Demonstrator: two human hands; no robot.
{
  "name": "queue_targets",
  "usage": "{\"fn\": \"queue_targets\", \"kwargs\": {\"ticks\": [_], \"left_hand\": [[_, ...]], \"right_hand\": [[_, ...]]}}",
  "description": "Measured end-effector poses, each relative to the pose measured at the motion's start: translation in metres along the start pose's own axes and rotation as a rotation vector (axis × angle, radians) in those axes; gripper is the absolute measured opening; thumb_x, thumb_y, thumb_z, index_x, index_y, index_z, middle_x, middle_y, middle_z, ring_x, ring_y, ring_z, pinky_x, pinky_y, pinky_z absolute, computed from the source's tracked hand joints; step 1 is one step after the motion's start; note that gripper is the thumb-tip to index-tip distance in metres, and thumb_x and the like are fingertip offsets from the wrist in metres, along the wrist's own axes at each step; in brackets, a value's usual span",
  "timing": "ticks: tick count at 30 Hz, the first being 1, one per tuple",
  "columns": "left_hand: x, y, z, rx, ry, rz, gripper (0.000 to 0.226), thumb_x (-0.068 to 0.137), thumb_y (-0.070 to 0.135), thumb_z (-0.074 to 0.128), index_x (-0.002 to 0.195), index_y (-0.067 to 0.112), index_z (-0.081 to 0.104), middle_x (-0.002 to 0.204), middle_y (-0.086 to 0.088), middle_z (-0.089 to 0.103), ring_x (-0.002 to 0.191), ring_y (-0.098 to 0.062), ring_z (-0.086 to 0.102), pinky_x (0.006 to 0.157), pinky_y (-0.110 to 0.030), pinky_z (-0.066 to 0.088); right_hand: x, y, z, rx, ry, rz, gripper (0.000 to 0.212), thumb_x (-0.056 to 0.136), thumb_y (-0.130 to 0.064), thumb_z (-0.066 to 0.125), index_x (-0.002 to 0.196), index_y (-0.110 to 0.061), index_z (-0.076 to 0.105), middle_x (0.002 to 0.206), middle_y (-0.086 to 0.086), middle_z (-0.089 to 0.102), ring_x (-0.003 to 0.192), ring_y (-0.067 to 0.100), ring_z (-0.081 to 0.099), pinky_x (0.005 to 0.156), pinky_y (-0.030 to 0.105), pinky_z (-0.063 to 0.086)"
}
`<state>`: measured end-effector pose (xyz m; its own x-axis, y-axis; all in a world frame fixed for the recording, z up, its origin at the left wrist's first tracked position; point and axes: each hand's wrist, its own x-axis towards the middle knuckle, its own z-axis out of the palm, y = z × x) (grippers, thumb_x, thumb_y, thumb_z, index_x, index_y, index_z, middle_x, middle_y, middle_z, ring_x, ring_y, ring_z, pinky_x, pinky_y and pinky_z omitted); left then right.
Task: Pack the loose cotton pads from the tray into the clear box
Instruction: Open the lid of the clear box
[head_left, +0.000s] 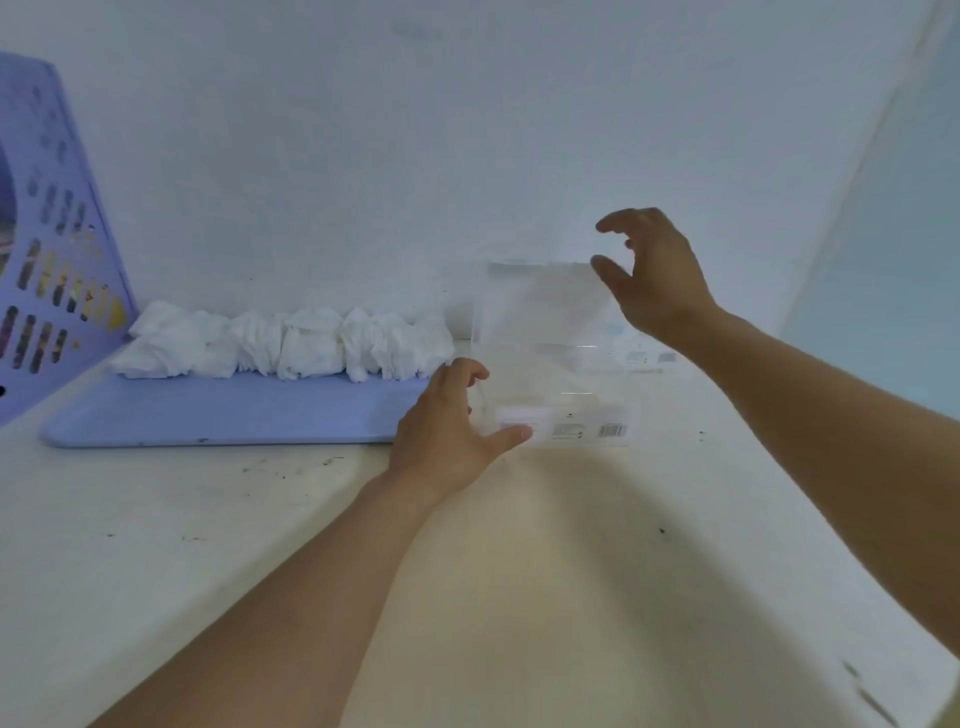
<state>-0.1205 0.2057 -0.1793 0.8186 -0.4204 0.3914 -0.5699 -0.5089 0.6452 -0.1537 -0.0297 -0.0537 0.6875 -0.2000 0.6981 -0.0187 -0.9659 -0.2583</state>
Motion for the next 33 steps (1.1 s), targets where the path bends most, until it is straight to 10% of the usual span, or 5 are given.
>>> {"fn": "queue_targets", "kwargs": {"ticks": [3,8,12,20,33], "left_hand": [[-0.001,0.000,-0.001,0.018,-0.008,0.009,0.073,0.072,0.064,0.078,0.130,0.034,0.044,0.121,0.014,0.049,0.094,-0.007,0.053,0.079,-0.029,0.042],[-0.003,-0.002,-0.009,0.088,0.016,-0.033,0.096,0.065,0.061,0.084,0.139,0.022,0.037,0.125,0.000,0.052,0.113,-0.020,0.054,0.087,-0.036,0.048],[-0.004,-0.003,-0.029,0.384,-0.074,-0.130,0.053,0.072,0.065,0.077,0.083,0.022,0.048,0.077,0.005,0.053,0.074,-0.017,0.053,0.060,-0.033,0.041],[-0.019,0.013,-0.055,0.404,-0.449,0.089,0.036,0.087,0.005,0.065,0.058,0.011,0.043,0.060,-0.005,0.037,0.055,-0.012,0.031,0.050,-0.022,0.023],[-0.070,0.011,-0.036,0.234,-0.185,0.190,0.041,0.090,0.030,0.072,0.062,0.008,0.051,0.061,-0.009,0.053,0.057,-0.021,0.047,0.059,-0.031,0.040]], "right_hand": [[-0.012,-0.017,0.013,0.142,0.120,0.118,0.013,0.096,-0.030,0.061,0.104,-0.019,0.064,0.106,0.003,0.065,0.092,0.024,0.065,0.085,0.036,0.051],[-0.091,-0.053,0.042,-0.065,-0.423,0.035,0.048,0.097,-0.063,0.046,0.084,-0.023,0.069,0.086,-0.006,0.068,0.082,0.018,0.062,0.074,0.035,0.050],[-0.108,-0.048,0.048,-0.005,-0.359,0.023,0.056,0.102,-0.056,0.042,0.061,-0.017,0.045,0.057,-0.001,0.049,0.057,0.022,0.049,0.057,0.034,0.031],[-0.120,-0.053,0.033,-0.045,-0.403,-0.042,0.052,0.101,-0.052,0.047,0.063,-0.019,0.035,0.055,-0.002,0.042,0.055,0.022,0.038,0.063,0.034,0.025],[-0.091,-0.081,0.004,0.157,-0.325,0.069,0.051,0.095,-0.055,0.057,0.062,-0.016,0.052,0.062,-0.004,0.055,0.060,0.016,0.052,0.061,0.036,0.045]]}}
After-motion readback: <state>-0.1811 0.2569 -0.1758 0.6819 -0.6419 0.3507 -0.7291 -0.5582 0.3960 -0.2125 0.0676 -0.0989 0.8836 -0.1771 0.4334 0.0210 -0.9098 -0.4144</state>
